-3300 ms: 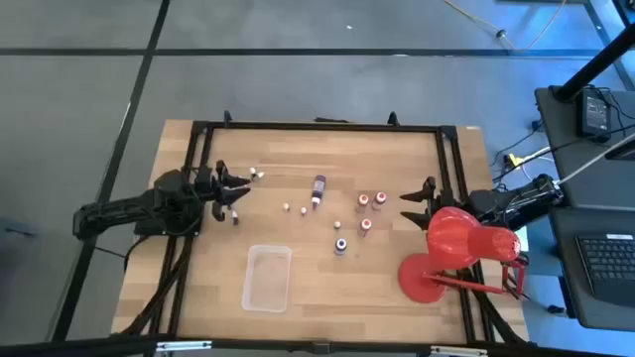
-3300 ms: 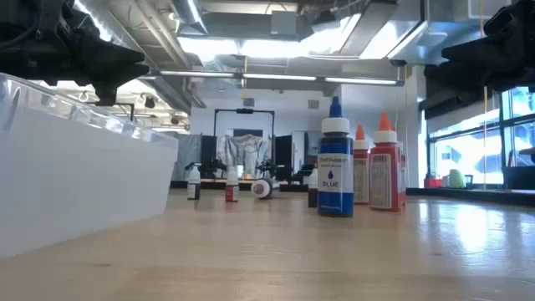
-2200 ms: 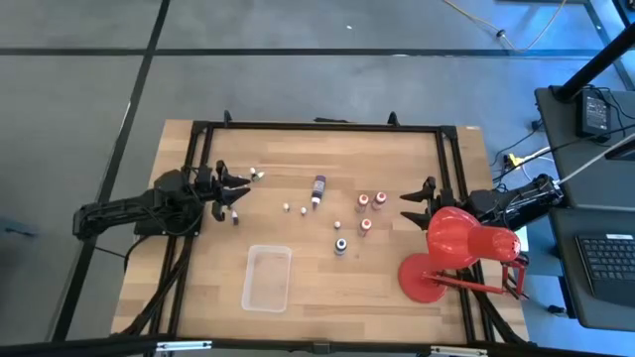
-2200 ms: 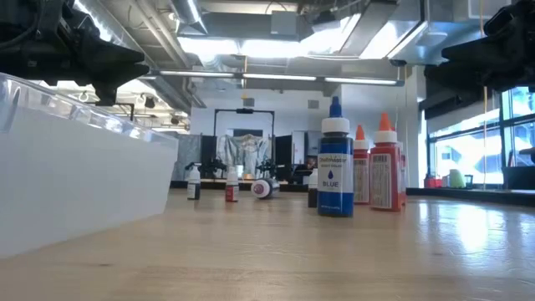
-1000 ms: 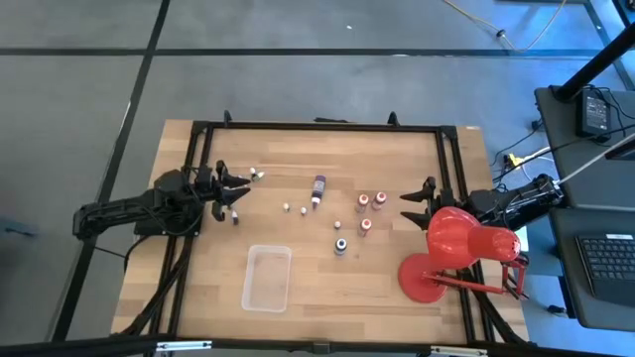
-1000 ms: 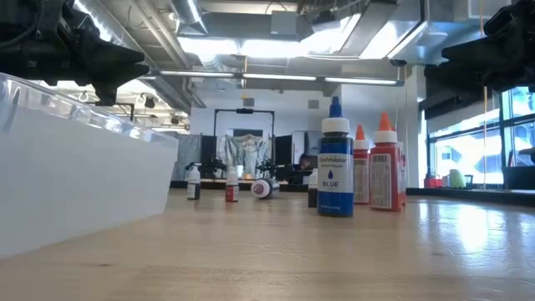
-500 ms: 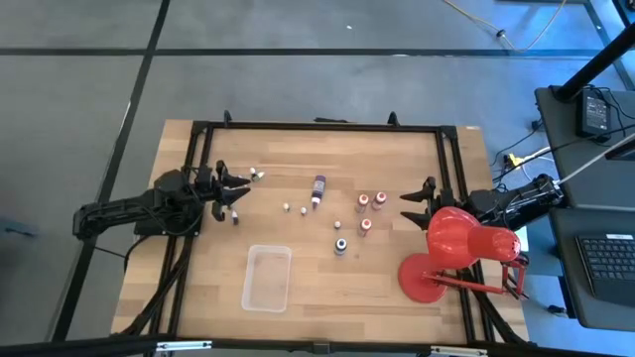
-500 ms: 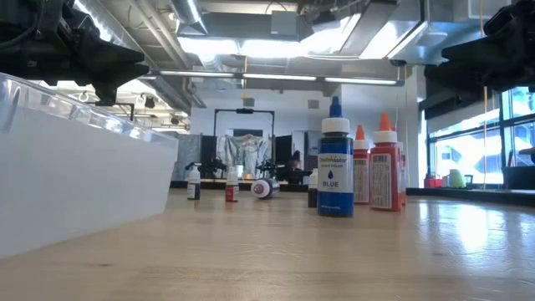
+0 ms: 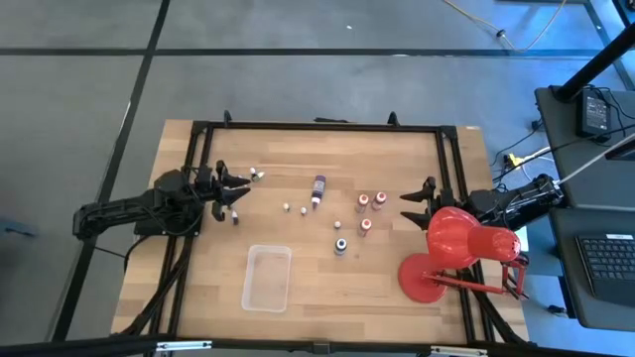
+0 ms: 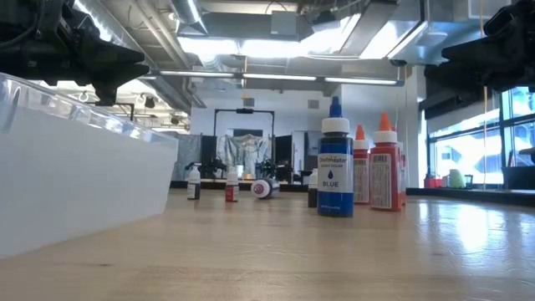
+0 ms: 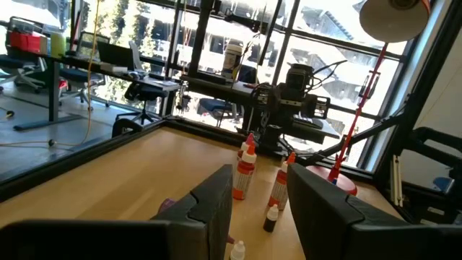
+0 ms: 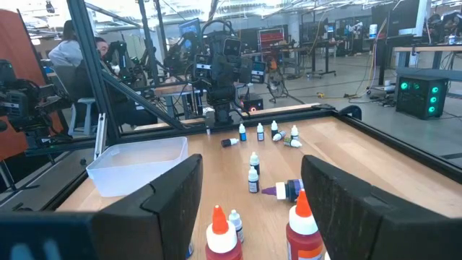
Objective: Pick & Place food coloring
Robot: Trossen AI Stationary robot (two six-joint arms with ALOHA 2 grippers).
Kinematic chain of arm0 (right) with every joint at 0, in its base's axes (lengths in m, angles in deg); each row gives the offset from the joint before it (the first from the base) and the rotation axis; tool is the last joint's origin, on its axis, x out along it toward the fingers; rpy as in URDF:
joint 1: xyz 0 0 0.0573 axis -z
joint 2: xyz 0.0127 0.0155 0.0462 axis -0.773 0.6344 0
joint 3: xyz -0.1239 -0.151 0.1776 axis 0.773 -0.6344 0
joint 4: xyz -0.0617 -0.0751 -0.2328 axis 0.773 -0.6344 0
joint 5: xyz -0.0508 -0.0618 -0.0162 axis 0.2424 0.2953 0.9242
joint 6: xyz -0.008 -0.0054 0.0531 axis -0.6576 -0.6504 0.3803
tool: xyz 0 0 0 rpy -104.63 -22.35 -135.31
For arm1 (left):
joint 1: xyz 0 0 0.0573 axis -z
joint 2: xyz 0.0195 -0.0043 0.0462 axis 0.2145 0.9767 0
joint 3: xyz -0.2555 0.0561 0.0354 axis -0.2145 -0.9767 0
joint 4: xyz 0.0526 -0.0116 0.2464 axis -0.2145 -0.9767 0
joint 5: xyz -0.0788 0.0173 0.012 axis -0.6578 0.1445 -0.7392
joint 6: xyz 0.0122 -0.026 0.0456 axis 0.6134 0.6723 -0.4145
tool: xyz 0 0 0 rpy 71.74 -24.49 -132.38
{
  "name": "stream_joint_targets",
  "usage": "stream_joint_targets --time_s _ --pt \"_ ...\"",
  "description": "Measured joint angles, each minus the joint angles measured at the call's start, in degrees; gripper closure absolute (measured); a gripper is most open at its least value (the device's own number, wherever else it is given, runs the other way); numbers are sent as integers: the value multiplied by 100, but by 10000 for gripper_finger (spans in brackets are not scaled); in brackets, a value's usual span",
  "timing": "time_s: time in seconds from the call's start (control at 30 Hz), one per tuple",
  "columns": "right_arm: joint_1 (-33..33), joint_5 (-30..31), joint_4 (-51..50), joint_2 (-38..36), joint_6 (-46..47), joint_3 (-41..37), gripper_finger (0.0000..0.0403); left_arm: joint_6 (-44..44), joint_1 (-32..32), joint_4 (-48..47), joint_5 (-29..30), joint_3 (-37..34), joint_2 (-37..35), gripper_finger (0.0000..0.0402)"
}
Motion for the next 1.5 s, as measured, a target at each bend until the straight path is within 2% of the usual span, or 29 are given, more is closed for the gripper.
stream_joint_targets --time_s 0.17,0.37,0.5,0.57,0.7,0.93,1.1,1.2,1.5 --pt "0 1 1 0 -40 0 164 0 0 0 0 0 -2 274" --pt "4 188 10 0 -1944 0 164 1 0 0 -1 0 -1 274" --pt "4 193 10 0 -2798 2 164 0 0 0 0 0 0 274" --pt "4 195 10 0 -2844 0 164 0 0 0 0 0 -2 274" --pt "4 194 10 0 -2460 1 164 2 0 0 0 0 -2 274" --pt "4 165 31 0 -233 2 164 0 0 0 -1 0 -1 274" --pt "1 128 11 0 669 0 164 0 0 0 -2 2 0 274" --pt "1 -29 4 0 932 0 164 0 0 0 0 1 -1 274" --pt "1 -106 -5 0 935 2 164 0 0 -3 162 2 -1 274"
